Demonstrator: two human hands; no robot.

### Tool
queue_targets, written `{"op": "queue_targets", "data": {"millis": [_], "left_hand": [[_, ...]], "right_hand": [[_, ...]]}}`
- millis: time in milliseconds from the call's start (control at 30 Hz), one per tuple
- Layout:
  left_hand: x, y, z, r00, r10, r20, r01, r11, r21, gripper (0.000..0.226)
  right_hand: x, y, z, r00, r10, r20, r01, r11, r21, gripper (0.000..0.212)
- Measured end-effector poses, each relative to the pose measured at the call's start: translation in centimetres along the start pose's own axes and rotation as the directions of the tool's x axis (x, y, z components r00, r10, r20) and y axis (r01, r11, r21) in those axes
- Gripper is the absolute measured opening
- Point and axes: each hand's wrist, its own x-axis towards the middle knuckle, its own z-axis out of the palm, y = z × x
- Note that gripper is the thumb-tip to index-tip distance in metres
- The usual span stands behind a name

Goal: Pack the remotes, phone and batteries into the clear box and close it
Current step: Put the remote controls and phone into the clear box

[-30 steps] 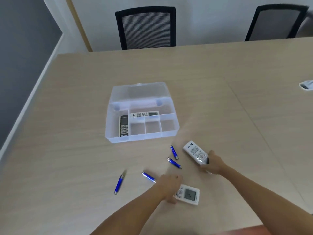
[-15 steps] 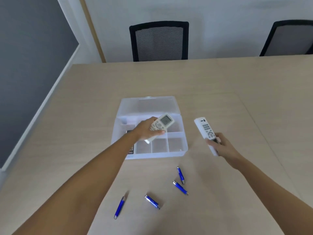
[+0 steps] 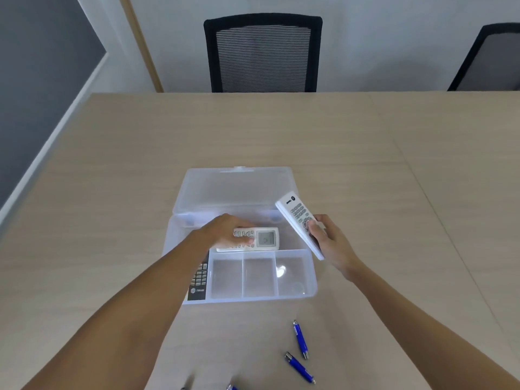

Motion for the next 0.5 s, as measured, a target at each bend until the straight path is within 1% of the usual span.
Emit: {"op": "queue_targets", "data": {"millis": [67, 133, 200, 267, 300, 333, 400, 433, 467, 500], "left_hand": [[0.0, -0.6, 0.5, 1.000, -0.011, -0.009, 0.012, 0.997, 0.078, 0.051], [-0.2, -0.6, 1.2, 0.997, 0.001, -0.071, 0.007, 0.992, 0.122, 0.049], [-0.8, -0.4, 1.8, 0.986, 0.045, -0.158, -0.012, 0.978, 0.207, 0.047], [-2.1, -0.8, 2.3, 0.953, 0.080, -0.292, -0.005, 0.968, 0.249, 0.041], [-3.0, -1.2, 2.6, 0.917, 0.069, -0.393, 0.024, 0.973, 0.228, 0.037], [-4.1, -1.6, 2.9, 0.860, 0.032, -0.510, 0.072, 0.981, 0.183, 0.034], [-6.5, -2.7, 3.6, 0.690, -0.111, -0.715, 0.229, 0.971, 0.069, 0.037], [-7.8, -3.4, 4.0, 0.613, -0.212, -0.761, 0.326, 0.945, -0.001, 0.042], [-8.9, -4.0, 4.4, 0.564, -0.333, -0.756, 0.419, 0.904, -0.086, 0.048], [-10.0, -4.6, 4.9, 0.541, -0.453, -0.709, 0.489, 0.855, -0.173, 0.053]], "right_hand": [[0.9, -0.3, 0.8, 1.000, -0.008, -0.008, 0.007, 0.999, -0.045, 0.022], [1.7, -0.7, 1.7, 1.000, -0.017, -0.013, 0.015, 0.992, -0.123, 0.021], [2.5, -1.3, 2.7, 0.999, -0.052, 0.016, 0.054, 0.975, -0.217, 0.019], [3.3, -1.7, 3.8, 0.988, -0.129, 0.081, 0.149, 0.927, -0.345, 0.023], [3.9, -1.8, 4.4, 0.975, -0.180, 0.126, 0.218, 0.875, -0.433, 0.027], [4.5, -1.8, 5.2, 0.957, -0.220, 0.186, 0.286, 0.805, -0.520, 0.031], [5.4, -2.0, 6.9, 0.921, -0.241, 0.305, 0.385, 0.678, -0.626, 0.035], [5.6, -2.1, 7.8, 0.908, -0.229, 0.351, 0.411, 0.651, -0.638, 0.036], [5.7, -2.2, 8.8, 0.899, -0.211, 0.384, 0.424, 0.644, -0.637, 0.036], [5.8, -2.2, 9.7, 0.894, -0.198, 0.403, 0.429, 0.643, -0.635, 0.036]]}}
